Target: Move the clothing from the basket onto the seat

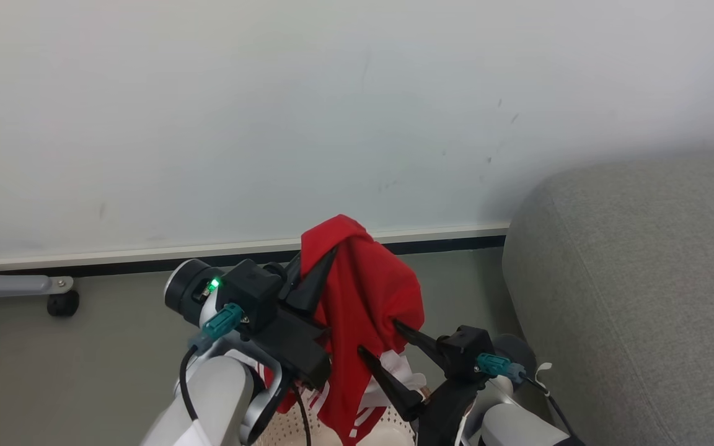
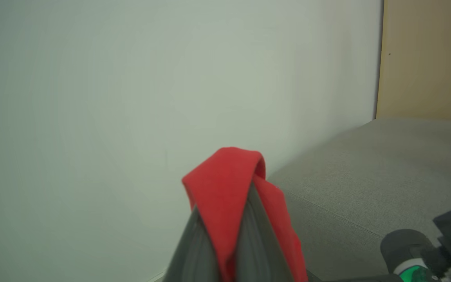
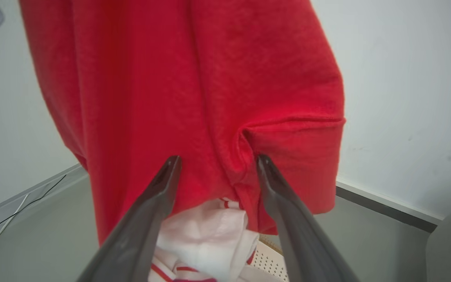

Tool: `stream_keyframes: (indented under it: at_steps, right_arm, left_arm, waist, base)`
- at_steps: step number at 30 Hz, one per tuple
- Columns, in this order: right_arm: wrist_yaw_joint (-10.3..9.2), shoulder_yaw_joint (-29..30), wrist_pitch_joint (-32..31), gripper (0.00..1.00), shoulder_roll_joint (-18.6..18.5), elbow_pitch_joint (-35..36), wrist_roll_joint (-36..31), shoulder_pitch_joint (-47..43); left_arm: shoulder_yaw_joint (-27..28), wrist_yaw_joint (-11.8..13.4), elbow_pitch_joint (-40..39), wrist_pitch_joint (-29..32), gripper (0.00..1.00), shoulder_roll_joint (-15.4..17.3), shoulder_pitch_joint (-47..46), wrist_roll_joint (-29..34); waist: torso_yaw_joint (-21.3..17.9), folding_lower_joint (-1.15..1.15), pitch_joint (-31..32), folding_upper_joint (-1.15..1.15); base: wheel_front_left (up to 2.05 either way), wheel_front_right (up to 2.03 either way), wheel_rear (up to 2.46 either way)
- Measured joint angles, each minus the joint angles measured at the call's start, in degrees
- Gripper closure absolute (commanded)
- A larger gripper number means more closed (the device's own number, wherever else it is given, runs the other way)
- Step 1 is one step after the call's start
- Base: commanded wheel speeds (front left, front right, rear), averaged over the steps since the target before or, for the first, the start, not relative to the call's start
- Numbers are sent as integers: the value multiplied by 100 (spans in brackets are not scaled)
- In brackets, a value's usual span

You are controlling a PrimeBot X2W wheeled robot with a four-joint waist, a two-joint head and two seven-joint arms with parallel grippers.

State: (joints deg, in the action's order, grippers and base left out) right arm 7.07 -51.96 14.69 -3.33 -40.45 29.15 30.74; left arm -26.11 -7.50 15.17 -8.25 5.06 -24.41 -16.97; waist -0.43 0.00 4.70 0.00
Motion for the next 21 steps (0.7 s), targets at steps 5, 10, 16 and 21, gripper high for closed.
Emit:
stream_keyframes:
  at_steps: [5,10,16,21]
  right_arm:
    - [0,-254,0,0,0,-158,258,210]
    - [0,-459,0,0,-14,-274,476,452]
    - [0,-751,0,0,-13,-296,668,691]
    - [1,-955,0,100,-11,-320,826,838]
  left_arm:
    - [-120,0,-140,67,100,-36,-8,-1]
    - [-232,0,-316,129,100,-87,-36,-12]
    - [-274,0,-420,183,100,-93,-39,-56]
    - [-282,0,-447,221,100,-101,-43,-112]
  waist:
    - [53,0,-18,0]
    - [135,0,-33,0]
    - [192,0,-43,0]
    - [237,0,-55,0]
  base:
    - [0,0,0]
    - [0,0,0]
    - [0,0,0]
    - [0,0,0]
